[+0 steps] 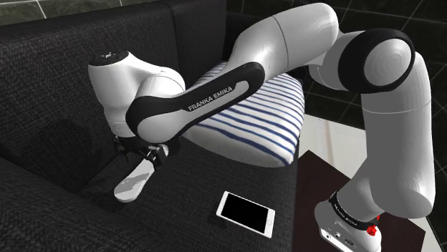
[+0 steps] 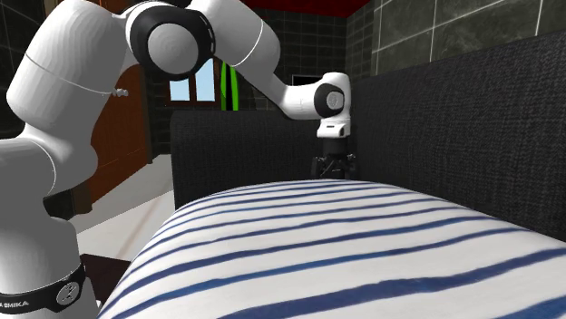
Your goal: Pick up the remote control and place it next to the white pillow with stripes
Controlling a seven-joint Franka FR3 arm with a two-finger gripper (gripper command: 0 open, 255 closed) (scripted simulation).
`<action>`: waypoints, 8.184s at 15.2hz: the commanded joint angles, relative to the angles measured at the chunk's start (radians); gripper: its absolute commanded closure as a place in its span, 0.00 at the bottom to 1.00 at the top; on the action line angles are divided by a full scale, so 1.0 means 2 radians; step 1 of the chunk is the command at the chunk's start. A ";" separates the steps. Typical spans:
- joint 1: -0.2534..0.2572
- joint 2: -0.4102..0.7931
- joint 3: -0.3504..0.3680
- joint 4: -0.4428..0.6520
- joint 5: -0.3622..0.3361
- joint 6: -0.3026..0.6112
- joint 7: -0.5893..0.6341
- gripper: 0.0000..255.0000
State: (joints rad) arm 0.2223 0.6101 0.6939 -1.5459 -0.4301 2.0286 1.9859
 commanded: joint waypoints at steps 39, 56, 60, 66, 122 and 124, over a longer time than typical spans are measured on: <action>0.000 -0.025 0.014 0.055 0.021 -0.073 -0.016 1.00; 0.023 -0.031 0.019 0.166 0.031 -0.184 -0.031 1.00; 0.034 -0.025 0.018 0.204 0.028 -0.214 -0.034 1.00; -0.031 -0.130 0.049 0.063 0.085 -0.167 -0.031 1.00; -0.069 -0.181 0.050 -0.235 0.100 0.088 -0.007 0.00; -0.077 -0.202 0.058 -0.221 0.121 0.060 -0.021 0.00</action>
State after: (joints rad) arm 0.0769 0.2274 0.8013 -1.9923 -0.2097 2.1699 1.9565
